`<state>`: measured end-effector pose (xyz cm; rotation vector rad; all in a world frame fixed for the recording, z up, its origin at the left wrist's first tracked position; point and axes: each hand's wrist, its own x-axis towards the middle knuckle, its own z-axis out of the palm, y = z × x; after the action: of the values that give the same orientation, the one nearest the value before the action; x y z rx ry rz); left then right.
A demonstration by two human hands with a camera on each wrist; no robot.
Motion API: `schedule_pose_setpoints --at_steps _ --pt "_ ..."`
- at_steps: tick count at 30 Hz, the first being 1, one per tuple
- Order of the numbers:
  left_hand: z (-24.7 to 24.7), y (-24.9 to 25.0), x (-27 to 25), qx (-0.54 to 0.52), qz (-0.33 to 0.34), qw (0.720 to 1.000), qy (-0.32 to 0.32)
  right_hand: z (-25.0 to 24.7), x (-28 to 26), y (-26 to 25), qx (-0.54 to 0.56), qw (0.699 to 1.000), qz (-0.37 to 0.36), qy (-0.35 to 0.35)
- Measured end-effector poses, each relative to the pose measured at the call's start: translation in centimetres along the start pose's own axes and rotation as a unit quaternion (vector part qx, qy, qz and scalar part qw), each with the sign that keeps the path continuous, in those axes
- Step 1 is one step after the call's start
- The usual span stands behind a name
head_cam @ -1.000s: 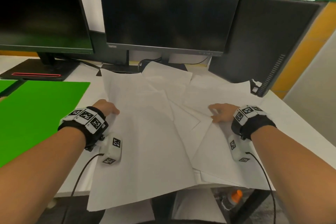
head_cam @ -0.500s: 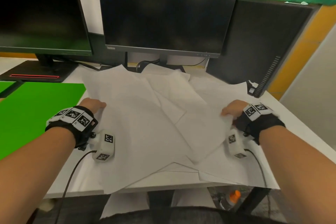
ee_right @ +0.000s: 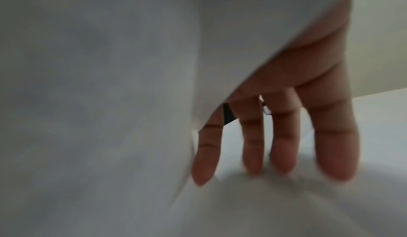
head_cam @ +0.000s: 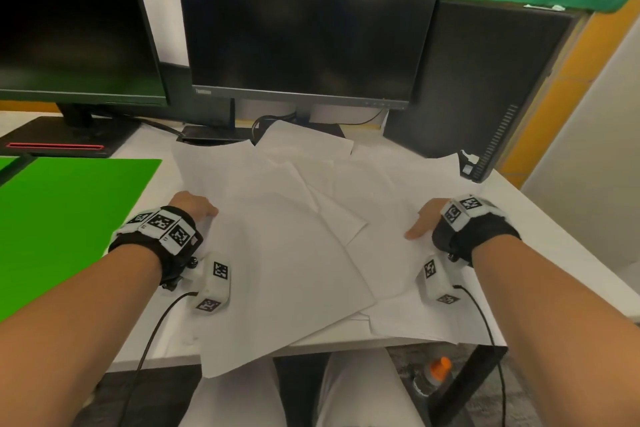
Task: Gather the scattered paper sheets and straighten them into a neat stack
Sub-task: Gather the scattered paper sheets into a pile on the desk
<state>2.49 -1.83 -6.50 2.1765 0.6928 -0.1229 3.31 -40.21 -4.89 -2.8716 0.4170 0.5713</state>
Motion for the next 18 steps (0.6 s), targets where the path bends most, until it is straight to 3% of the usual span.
schedule_pose_setpoints --at_steps 3,12,15,18 --pt "0.2 0.1 0.1 0.008 -0.01 1.0 -0.018 -0.4 0.6 2.2 0.026 0.999 0.04 0.022" --pt "0.8 0.4 0.3 0.008 -0.004 0.999 -0.033 0.8 -1.0 0.3 0.129 0.988 0.064 0.058" --pt "-0.6 -0.5 1.1 -0.001 -0.008 0.999 -0.033 -0.3 -1.1 1.9 0.22 0.967 0.076 0.103" --pt "-2.2 -1.4 2.1 -0.001 -0.022 0.999 -0.023 -1.7 -2.4 3.6 0.349 0.93 0.08 0.088"
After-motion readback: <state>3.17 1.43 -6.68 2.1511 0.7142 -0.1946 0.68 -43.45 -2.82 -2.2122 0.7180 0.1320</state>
